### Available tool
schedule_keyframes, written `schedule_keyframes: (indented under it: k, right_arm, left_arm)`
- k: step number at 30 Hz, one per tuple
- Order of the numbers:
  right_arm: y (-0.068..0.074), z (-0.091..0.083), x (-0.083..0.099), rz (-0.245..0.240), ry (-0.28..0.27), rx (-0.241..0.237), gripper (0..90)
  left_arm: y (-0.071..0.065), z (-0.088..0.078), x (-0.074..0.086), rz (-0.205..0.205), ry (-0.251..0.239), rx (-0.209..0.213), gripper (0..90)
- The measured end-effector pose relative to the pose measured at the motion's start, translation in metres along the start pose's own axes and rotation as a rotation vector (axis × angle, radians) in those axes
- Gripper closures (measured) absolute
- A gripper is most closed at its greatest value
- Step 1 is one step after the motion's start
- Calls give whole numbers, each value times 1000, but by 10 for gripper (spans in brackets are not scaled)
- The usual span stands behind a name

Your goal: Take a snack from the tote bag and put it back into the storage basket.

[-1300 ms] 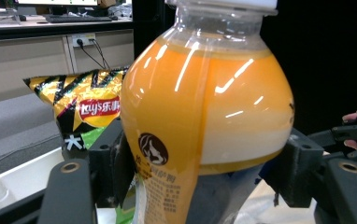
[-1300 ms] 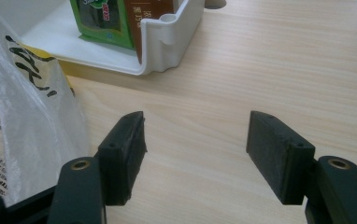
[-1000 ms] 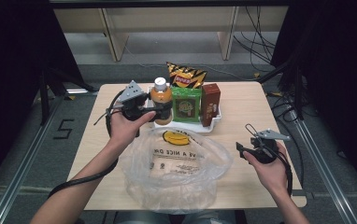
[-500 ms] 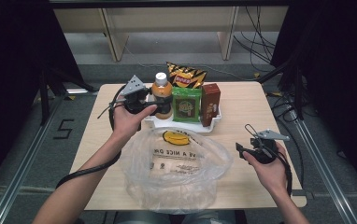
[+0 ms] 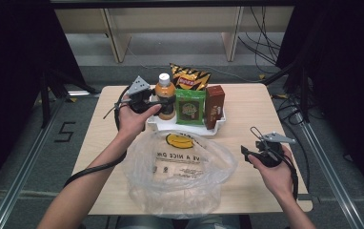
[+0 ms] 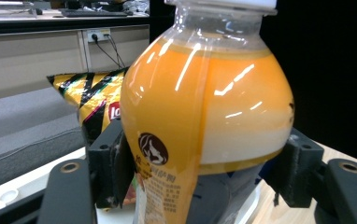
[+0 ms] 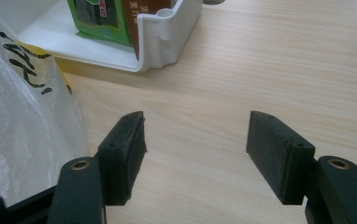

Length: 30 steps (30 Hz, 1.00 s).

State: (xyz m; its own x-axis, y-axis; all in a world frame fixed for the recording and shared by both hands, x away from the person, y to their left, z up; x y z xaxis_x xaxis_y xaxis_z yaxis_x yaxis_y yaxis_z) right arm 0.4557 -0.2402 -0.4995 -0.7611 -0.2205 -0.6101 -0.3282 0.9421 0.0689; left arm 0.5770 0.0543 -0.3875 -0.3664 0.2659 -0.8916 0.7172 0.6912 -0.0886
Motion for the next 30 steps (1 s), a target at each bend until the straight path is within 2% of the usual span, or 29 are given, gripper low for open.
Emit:
schedule_keyframes:
  k: [2, 4, 10, 11, 14, 16, 18, 19, 21, 30]
  right_arm:
    - [0, -1, 1, 2, 12, 9, 378]
    - [2, 0, 2, 5, 16, -2, 378]
    - [1, 0, 1, 3, 8, -3, 378]
    - [0, 0, 1, 3, 11, 4, 378]
    - [-1, 0, 2, -6, 15, 10, 378]
    - [0, 0, 1, 1, 13, 5, 378]
    - [0, 0, 1, 1, 13, 6, 378]
    - [0, 0, 1, 3, 13, 3, 378]
    - [1, 0, 1, 3, 10, -4, 378]
    - [0, 0, 2, 0, 14, 5, 378]
  left_arm:
    - [3, 2, 3, -8, 5, -5, 325]
    - [6, 5, 6, -10, 15, -8, 325]
    - [14, 12, 14, -23, 32, -20, 325]
    - [17, 14, 13, 5, 24, -24, 325]
    - [22, 17, 16, 13, 24, -35, 325]
    - [20, 18, 20, -29, 43, -25, 325]
    - [28, 20, 20, 15, 41, -59, 325]
    - [32, 20, 21, 17, 45, -82, 325]
    - [26, 23, 25, -29, 58, -33, 325]
    - [36, 33, 37, -48, 87, -47, 324]
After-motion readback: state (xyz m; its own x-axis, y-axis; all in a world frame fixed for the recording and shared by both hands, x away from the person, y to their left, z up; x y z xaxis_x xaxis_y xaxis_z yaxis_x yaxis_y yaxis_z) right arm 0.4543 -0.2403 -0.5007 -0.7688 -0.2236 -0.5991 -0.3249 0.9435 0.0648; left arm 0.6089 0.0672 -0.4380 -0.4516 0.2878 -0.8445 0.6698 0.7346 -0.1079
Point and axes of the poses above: each handheld gripper's, and its own axes: z roughly forward along the jaws, x roughly out of its underside, y roughly to its left, the point moved 10 cm from there along z, roughly forward along the jaws, and after that the axes turned 15 degrees about y, right-handed, at the moved point
